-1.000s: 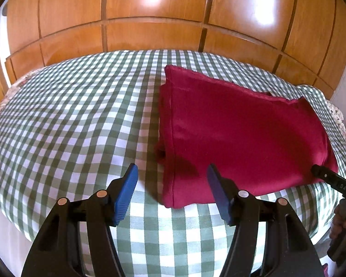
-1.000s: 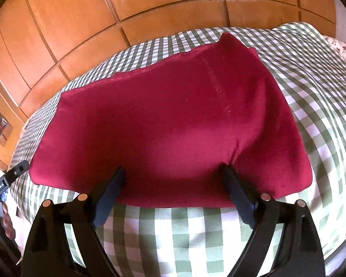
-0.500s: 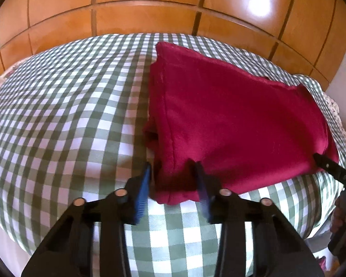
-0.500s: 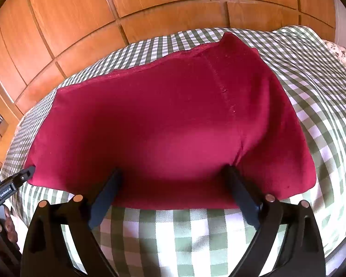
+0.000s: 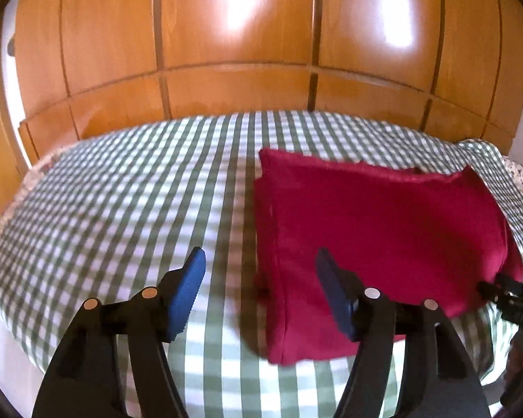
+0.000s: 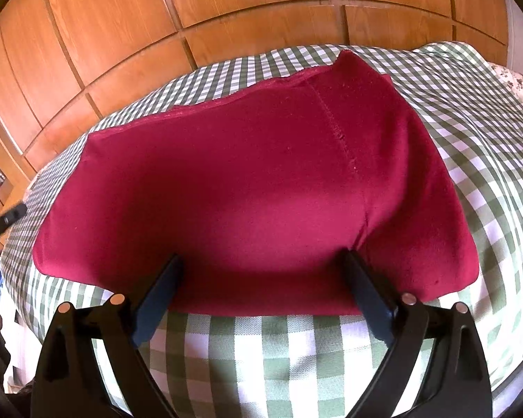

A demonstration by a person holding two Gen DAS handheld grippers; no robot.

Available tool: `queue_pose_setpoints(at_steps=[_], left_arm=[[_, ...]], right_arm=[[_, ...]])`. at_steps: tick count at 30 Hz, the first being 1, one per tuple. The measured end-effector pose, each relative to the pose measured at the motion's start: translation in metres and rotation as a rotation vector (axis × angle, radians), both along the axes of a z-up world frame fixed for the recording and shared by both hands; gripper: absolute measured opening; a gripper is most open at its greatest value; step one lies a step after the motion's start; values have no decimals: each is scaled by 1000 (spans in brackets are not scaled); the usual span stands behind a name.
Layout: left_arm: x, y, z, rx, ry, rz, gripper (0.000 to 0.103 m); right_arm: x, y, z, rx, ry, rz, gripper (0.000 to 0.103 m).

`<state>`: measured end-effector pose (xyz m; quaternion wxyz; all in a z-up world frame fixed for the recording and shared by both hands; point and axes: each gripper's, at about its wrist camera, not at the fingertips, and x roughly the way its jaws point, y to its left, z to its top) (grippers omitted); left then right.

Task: Fold small clothes

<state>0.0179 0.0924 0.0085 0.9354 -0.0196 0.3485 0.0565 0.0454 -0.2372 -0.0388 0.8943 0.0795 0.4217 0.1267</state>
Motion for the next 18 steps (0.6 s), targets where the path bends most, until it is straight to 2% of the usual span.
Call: queue_pose_setpoints(at_steps=[7, 18], left_arm=[[22, -1, 3, 28, -8, -44, 65], [55, 0, -10, 43, 33, -84, 65]], right_arm=[[-1, 3, -1, -17, -2, 2, 94], [2, 8, -3, -46, 6, 14, 98]])
